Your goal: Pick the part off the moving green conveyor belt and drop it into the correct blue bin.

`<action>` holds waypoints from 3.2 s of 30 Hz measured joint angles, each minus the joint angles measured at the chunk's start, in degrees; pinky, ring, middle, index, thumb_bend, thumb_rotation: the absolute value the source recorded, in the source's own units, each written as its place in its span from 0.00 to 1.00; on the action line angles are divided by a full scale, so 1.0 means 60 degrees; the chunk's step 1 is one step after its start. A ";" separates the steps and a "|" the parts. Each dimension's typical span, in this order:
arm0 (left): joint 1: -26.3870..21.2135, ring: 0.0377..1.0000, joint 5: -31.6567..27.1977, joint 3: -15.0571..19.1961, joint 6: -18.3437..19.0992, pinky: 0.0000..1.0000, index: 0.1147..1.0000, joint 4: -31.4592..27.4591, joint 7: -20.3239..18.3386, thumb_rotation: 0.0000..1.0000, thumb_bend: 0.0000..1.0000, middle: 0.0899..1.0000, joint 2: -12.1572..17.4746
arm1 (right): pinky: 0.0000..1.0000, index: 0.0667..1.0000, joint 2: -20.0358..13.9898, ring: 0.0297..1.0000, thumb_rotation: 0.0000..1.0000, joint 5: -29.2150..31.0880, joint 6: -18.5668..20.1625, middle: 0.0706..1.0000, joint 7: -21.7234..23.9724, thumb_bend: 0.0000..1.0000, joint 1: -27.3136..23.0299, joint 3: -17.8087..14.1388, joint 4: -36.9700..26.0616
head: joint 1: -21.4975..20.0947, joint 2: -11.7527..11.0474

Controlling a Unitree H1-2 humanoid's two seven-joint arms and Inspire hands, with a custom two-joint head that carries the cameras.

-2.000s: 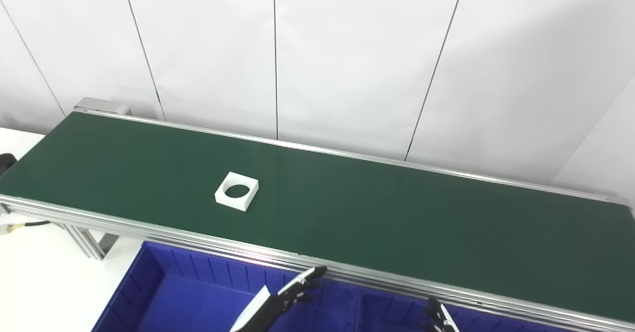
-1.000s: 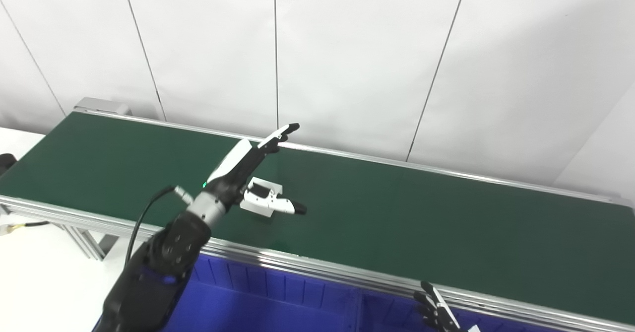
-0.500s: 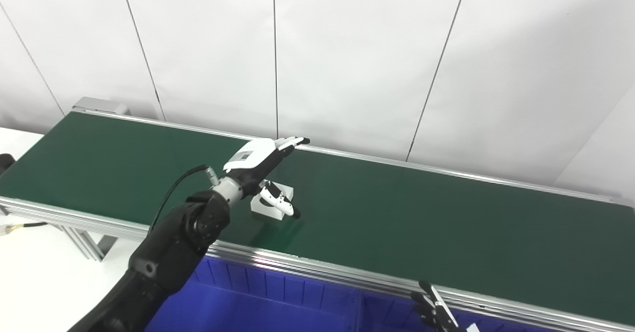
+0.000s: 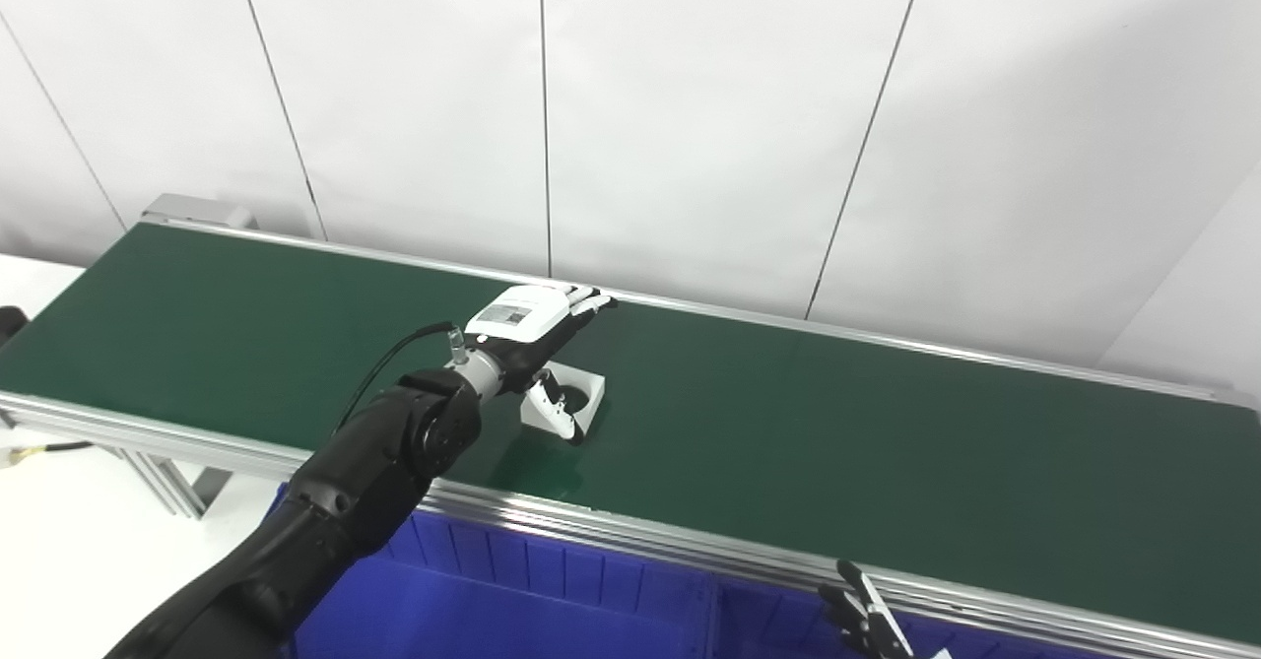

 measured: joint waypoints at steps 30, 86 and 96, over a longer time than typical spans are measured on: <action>-0.0911 0.38 -0.1150 -0.0170 -0.2013 0.40 0.50 0.3737 0.2204 0.00 0.49 0.43 -0.0884 | 0.92 1.00 -0.0006 0.92 0.03 0.0270 -0.0030 0.91 -0.0030 0.79 0.0175 -0.0164 -0.0133 | 0.0484 0.0220; 0.4837 0.42 -0.5244 0.2130 -0.1765 0.43 0.43 -0.5724 -0.0375 0.00 0.50 0.45 -0.0916 | 0.83 0.97 0.0847 0.87 0.16 -0.1040 0.0127 0.90 -0.0286 0.84 -0.0084 0.0052 -0.0960 | -0.3735 0.2549; 0.5597 0.41 -0.4942 0.1746 -0.2497 0.43 0.46 -0.5433 -0.0687 0.00 0.50 0.44 -0.0691 | 0.84 0.97 0.0841 0.88 0.15 -0.1185 0.0246 0.91 -0.0225 0.83 -0.0043 0.0045 -0.1054 | -0.3794 0.2710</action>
